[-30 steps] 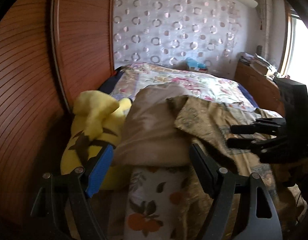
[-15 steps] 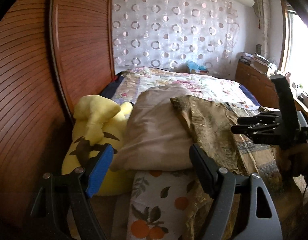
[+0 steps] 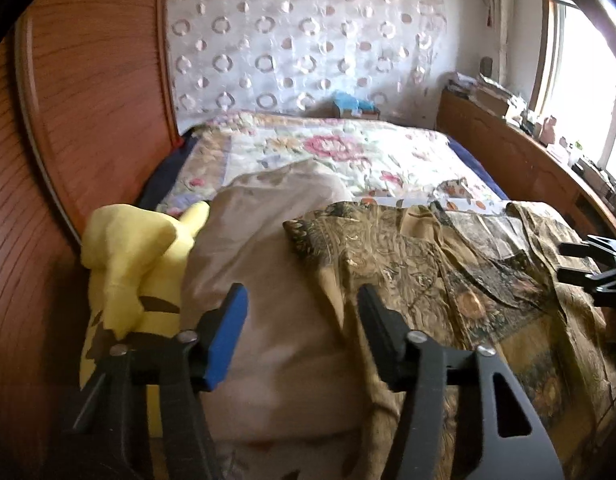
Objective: Fold small clothes
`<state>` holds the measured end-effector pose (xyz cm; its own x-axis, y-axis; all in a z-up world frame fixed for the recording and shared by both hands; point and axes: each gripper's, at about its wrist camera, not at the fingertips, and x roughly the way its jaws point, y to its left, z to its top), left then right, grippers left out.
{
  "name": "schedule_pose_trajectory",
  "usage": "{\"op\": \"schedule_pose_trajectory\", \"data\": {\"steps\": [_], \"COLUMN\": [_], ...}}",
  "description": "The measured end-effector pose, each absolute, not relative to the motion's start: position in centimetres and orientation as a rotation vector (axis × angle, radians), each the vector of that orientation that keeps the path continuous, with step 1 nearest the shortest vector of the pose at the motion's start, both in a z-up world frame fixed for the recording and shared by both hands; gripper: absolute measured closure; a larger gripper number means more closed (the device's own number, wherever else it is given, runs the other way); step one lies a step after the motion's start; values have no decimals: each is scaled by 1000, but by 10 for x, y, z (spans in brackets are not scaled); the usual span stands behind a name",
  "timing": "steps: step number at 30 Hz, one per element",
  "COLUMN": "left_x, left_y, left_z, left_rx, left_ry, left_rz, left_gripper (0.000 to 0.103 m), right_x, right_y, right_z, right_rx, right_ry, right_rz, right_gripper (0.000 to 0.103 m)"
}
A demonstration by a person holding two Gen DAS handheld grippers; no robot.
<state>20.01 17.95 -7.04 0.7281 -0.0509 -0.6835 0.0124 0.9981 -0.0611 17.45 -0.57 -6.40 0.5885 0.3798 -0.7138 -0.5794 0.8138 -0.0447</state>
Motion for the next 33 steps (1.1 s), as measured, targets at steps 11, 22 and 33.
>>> {"op": "schedule_pose_trajectory", "data": {"steps": [11, 22, 33], "left_x": [246, 250, 225], "left_y": [172, 170, 166], "left_z": [-84, -45, -40], "left_rx": [-74, -18, 19], "left_ry": [860, 779, 737], "left_rz": [-107, -81, -20], "left_gripper": [62, 100, 61], "right_x": [169, 148, 167], "right_y": [-22, -19, -64], "right_z": [-83, -87, -68], "right_rx": [-226, -239, -233], "right_ry": [837, 806, 812], "right_rz": [434, 431, 442], "right_gripper": [37, 36, 34]}}
